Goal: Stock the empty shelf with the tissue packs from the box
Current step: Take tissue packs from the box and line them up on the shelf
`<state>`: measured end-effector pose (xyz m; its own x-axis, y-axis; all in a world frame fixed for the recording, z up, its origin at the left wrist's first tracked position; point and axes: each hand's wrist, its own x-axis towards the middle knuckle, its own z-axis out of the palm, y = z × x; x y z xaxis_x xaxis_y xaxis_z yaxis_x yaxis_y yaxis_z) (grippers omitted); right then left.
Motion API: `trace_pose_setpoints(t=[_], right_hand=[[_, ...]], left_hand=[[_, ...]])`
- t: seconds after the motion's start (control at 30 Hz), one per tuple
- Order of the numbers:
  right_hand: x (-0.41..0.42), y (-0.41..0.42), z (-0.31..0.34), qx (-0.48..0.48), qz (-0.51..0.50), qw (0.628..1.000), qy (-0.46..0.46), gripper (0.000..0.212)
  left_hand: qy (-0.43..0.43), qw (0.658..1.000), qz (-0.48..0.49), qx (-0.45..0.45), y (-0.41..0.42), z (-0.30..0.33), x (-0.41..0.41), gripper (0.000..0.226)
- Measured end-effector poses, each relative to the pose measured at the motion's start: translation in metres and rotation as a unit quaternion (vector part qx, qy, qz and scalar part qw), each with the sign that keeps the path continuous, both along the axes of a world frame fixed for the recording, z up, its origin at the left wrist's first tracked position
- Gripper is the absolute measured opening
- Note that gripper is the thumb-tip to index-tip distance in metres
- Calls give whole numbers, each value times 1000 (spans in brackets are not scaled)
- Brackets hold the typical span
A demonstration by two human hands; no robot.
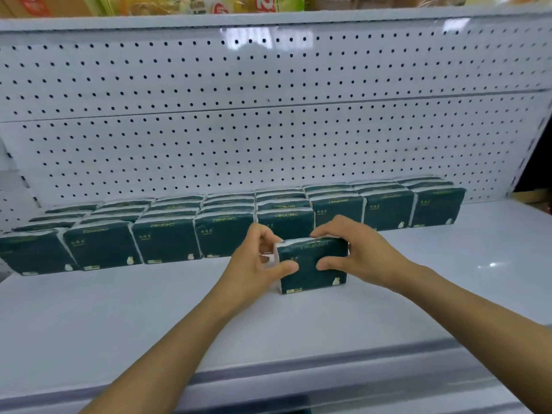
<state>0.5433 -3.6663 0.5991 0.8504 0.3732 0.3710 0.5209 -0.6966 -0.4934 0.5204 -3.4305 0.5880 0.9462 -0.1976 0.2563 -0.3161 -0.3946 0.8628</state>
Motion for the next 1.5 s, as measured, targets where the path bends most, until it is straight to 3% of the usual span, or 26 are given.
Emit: trace_pose_setpoints(t=[0.1,0.17,0.3,0.43,0.8,1.13,1.23,1.37,1.5], right_hand=[[2,-38,-2,-12,-58,998,-28,44],[8,-59,-3,-25,-94,994,-46,44],[27,-72,-9,-58,-138,984,-92,49],[45,-66,-17,-82,-156,976,-130,53],[70,-47,-27,-106,-170,959,-202,48],[59,-39,-17,-174,-205,946,-179,59],[34,-31,-8,-168,-226,943,-178,64],[-20,-22,-4,-132,-217,941,-224,59],[-81,-13,-18,-86,-176,946,-257,53]], left_hand=[[-162,975,53,144,-9,5,15,61],[-277,916,97,273,-11,5,35,72],[-295,814,117,487,-14,-4,71,84],[-298,779,121,537,-13,-9,82,87],[-299,769,156,543,-18,-16,89,85],[-257,765,165,567,-26,-3,78,85],[-264,787,191,525,-26,6,59,83],[-322,816,243,415,-21,2,5,74],[-328,829,272,361,-16,-12,-70,66]])
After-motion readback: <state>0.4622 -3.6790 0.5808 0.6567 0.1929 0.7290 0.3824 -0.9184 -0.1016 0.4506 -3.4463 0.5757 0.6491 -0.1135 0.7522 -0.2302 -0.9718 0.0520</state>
